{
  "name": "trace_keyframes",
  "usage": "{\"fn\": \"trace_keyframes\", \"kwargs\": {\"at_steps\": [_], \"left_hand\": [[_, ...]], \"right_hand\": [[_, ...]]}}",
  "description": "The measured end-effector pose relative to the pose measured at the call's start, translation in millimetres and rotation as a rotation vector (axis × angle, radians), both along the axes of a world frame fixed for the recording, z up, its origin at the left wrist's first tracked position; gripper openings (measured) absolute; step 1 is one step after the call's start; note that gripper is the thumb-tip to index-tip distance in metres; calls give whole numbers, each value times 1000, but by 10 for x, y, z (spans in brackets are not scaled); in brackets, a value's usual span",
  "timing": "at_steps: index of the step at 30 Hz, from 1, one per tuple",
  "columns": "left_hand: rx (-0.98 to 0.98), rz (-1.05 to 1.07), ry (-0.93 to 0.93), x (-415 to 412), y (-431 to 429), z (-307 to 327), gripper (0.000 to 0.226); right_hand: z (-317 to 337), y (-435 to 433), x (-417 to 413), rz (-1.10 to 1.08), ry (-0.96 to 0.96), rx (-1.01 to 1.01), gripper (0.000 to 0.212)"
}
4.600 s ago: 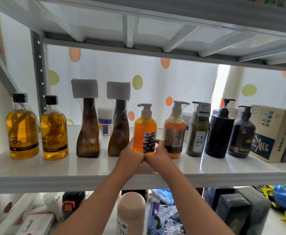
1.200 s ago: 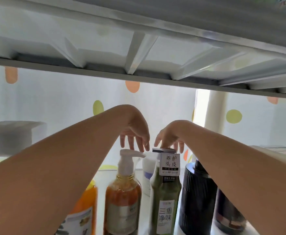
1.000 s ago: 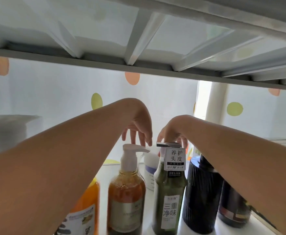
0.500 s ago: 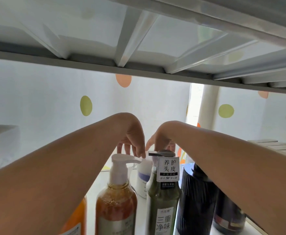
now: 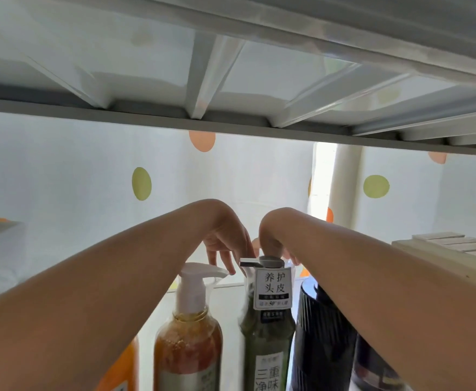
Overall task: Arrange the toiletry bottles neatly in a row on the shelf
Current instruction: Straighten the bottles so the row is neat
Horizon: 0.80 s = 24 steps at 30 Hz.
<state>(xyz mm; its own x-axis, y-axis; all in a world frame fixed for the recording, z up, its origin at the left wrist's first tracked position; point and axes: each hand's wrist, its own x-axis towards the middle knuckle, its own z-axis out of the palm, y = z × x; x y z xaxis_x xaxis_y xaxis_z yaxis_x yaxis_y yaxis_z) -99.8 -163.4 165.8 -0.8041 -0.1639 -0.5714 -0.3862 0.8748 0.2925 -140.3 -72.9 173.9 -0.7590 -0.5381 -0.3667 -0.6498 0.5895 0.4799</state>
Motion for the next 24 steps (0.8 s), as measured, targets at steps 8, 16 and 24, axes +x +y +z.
{"fn": "trace_keyframes", "kwargs": {"at_steps": [8, 16, 24], "left_hand": [[32, 17, 3, 46, -19, 1, 41], [-20, 61, 215, 340, -78, 244, 44], [-274, 116, 727, 998, 67, 530, 30]], "right_hand": [[-68, -66, -61, 7, -45, -12, 60], [-12, -8, 7, 62, -94, -283, 57], [323, 121, 421, 363, -172, -871, 30]]}}
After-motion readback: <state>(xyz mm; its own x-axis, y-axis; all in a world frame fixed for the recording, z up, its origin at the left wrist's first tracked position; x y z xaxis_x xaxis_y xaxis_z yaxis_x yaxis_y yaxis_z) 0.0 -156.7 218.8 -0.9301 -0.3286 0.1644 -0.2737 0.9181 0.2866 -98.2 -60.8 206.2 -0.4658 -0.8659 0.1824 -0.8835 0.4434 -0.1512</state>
